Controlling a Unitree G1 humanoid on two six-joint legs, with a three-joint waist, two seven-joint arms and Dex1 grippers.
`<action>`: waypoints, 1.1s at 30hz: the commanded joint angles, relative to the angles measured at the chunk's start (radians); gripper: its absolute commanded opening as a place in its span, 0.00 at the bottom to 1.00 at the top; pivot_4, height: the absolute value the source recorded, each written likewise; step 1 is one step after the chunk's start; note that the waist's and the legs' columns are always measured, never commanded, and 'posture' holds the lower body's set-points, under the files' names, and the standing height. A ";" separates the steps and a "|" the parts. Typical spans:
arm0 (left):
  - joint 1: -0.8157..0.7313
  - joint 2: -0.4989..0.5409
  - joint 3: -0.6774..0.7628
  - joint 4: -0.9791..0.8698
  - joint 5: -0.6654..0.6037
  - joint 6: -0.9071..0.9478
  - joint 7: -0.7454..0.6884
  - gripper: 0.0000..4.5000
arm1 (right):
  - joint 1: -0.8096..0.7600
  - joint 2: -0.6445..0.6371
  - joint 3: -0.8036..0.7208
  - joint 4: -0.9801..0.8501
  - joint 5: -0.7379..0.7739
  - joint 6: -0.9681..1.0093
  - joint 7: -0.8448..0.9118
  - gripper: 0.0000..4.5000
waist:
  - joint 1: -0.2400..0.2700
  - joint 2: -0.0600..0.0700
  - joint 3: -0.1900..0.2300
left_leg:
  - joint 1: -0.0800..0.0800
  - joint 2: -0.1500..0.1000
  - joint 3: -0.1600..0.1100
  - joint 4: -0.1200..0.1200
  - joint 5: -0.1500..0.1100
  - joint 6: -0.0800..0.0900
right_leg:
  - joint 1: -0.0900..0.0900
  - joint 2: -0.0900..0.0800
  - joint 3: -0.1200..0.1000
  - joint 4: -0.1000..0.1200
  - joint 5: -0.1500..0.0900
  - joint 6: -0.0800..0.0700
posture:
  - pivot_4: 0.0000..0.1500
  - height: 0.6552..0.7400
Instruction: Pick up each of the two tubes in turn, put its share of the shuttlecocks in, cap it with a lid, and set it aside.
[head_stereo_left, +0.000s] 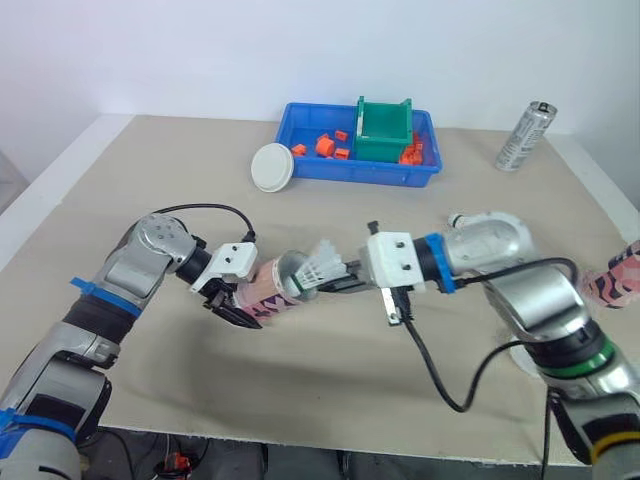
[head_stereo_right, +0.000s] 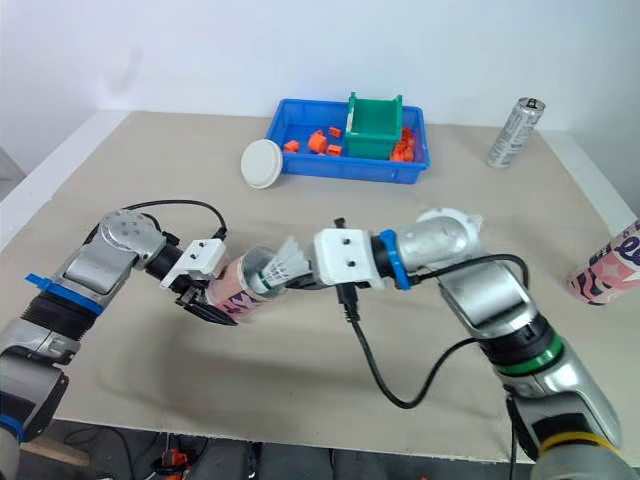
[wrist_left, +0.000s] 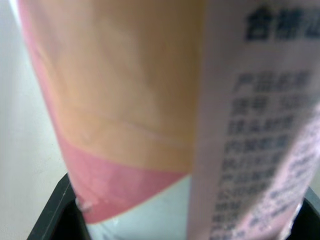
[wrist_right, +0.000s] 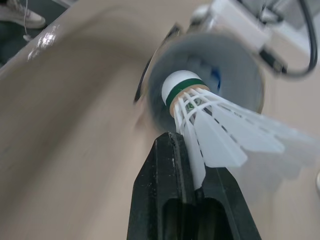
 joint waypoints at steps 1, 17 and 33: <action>0.017 -0.006 -0.014 -0.010 0.006 0.013 -0.003 0.68 | -0.063 0.036 -0.016 0.015 0.016 0.023 0.012 0.34 | 0.001 0.000 0.000 | 0.000 0.000 0.000 0.000 0.000 0.000 | 0.000 0.000 0.000 0.000 0.000 0.000 | 1.00 0.95; 0.037 -0.006 0.000 -0.041 0.011 0.031 -0.003 0.68 | 0.120 -0.165 -0.432 0.159 0.160 0.135 -0.037 0.96 | 0.003 0.000 0.000 | 0.000 0.000 0.000 -0.001 0.000 0.000 | 0.000 0.000 0.000 0.000 0.000 0.002 | 1.00 0.95; 0.039 -0.019 0.010 -0.012 0.035 0.025 -0.003 0.68 | 0.389 -0.063 -0.695 0.566 -0.041 -0.145 -0.528 0.96 | -0.003 0.001 -0.001 | 0.003 -0.001 0.001 0.000 0.000 0.001 | 0.003 -0.001 0.002 0.000 0.000 0.001 | 1.00 0.95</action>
